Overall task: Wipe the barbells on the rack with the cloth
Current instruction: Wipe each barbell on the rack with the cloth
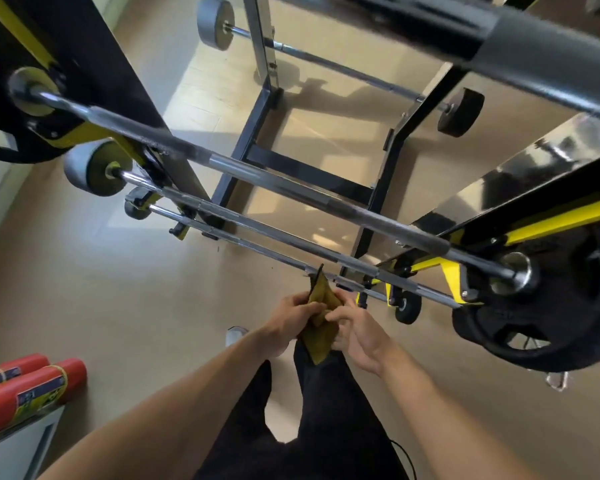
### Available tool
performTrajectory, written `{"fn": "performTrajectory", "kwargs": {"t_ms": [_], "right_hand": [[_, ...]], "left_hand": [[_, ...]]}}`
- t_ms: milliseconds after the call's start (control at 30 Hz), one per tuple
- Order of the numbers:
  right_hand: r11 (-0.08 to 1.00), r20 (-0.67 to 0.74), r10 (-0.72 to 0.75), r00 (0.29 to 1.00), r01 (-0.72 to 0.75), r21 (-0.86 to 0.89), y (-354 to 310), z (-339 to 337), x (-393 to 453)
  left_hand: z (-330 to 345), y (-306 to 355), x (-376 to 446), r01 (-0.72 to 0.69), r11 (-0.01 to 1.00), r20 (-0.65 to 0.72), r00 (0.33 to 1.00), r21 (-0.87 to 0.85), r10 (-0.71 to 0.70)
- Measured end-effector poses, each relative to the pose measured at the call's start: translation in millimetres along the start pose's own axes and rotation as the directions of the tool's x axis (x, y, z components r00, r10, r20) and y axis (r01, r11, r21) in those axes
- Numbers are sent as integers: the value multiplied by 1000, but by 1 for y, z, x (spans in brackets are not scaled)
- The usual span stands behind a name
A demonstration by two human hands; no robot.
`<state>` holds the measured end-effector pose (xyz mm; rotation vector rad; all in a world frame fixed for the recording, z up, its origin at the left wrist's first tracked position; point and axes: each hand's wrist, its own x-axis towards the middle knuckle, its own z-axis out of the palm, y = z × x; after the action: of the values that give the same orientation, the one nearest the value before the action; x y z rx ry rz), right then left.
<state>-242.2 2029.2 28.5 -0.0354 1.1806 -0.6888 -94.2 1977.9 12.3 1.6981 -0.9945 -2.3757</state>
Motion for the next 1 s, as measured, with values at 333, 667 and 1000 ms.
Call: {"fn": "performTrajectory", "kwargs": {"t_ms": [333,667,1000], "right_hand": [[815,-384,-507,771,284,-506,27,-20,81],[543,-218,-689,691,293,-787,-12,-110,78],[-67,-10,-653,758,-71,-995,9,-137,123]], "left_hand": [[-49,-43,72,-157,937,107,986,311,130],[21,-29,147,-263,962,177,952,67,248],[51,-64,221,-260,962,-63,962,78,265]]}}
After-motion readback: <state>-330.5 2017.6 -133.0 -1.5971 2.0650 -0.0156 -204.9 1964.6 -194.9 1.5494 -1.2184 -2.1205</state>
